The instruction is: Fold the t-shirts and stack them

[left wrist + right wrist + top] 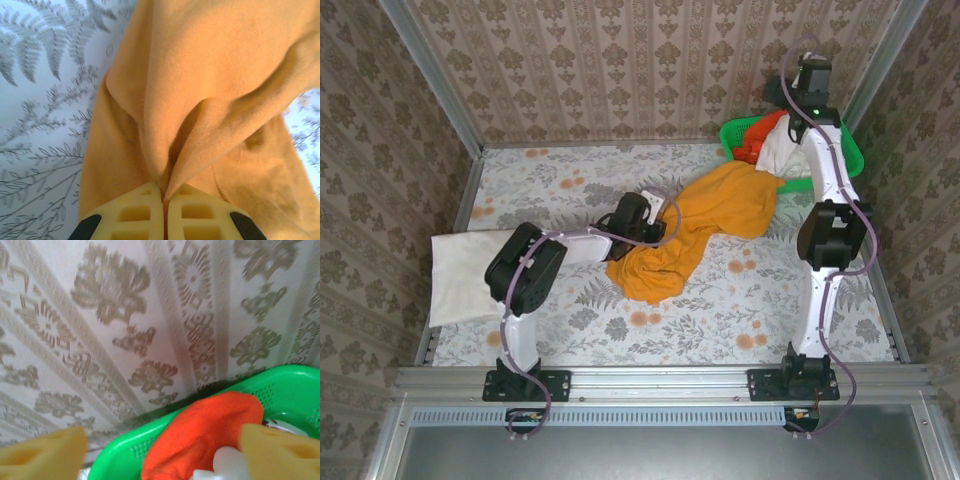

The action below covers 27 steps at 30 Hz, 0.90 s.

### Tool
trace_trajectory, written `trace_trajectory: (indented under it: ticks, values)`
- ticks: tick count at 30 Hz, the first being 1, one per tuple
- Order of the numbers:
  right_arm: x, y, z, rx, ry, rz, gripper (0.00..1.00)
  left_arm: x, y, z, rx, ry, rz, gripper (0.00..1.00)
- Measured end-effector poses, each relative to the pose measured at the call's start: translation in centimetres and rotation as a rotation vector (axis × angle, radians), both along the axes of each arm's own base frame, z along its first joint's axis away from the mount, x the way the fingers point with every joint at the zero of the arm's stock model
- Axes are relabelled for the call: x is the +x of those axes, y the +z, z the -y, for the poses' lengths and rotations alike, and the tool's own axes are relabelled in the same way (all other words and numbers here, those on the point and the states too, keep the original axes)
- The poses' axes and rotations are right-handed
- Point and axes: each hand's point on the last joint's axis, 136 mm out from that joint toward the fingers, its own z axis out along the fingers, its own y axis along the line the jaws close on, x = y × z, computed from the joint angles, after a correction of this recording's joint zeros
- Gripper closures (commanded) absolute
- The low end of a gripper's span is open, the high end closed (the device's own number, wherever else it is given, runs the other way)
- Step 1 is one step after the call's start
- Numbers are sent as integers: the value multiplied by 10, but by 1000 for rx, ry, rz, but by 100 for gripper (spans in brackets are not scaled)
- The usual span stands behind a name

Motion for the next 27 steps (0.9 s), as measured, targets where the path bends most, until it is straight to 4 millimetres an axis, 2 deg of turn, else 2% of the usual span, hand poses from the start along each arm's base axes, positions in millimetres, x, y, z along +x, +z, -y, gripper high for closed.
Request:
trace_trajectory:
  ticks: [2,4,7,9,11,16,17,21,22,24,27]
  values:
    - [-2,-10,-4,-12,11,-25,3,2,14,-4,-17,9,20,100]
    - [-14,-27,-8,-17,21,-68,3,5,25,-11,-29,23,36,100]
    - [-42,-53,-18,-18,42,-135,3,9,35,-25,-42,53,46,100]
    - [-60,-62,-27,-12,62,-157,3,12,40,-35,-46,72,50,100]
    - [-80,-66,-41,-2,89,-163,3,15,47,-46,-50,92,56,100]
    - [-129,-59,-84,67,190,-120,4,26,74,-71,-76,143,89,100]
    - [-136,-59,-91,77,208,-115,4,28,77,-76,-78,153,90,93]
    - [-169,-70,-131,116,296,-128,5,38,76,-97,-73,201,68,24]
    - [-177,-78,-143,131,325,-141,4,40,76,-102,-71,219,69,14]
    - [-190,-95,-164,151,369,-180,5,36,79,-113,-64,261,78,1]
    - [-213,-131,-193,176,419,-268,7,16,82,-136,-57,343,87,0]
